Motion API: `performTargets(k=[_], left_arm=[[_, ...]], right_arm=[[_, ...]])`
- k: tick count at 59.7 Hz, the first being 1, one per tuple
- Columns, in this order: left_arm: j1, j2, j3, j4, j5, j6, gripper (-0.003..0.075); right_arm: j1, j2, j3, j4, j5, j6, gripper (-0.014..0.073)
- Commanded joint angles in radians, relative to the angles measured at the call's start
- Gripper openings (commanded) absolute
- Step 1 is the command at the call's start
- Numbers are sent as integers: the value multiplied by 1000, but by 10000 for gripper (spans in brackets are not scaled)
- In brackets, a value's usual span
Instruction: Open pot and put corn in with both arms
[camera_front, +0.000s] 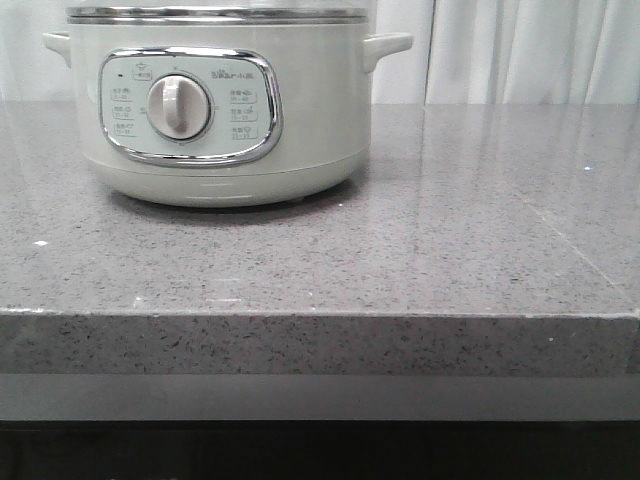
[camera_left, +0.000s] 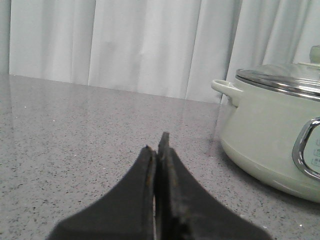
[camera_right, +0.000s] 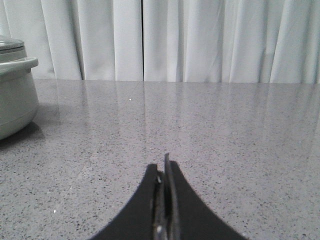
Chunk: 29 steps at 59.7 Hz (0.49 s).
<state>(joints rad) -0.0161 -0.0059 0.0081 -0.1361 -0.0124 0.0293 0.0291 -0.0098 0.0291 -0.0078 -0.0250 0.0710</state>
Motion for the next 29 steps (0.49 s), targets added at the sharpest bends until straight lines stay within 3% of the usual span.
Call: performTargets(k=[1, 29], left_arm=[[2, -14, 11, -6, -86, -5, -20], [2, -14, 11, -6, -86, -5, -20]], right_arm=[[-7, -22, -12, -15, -86, 2, -122], [-16, -22, -12, -15, -85, 2, -122]])
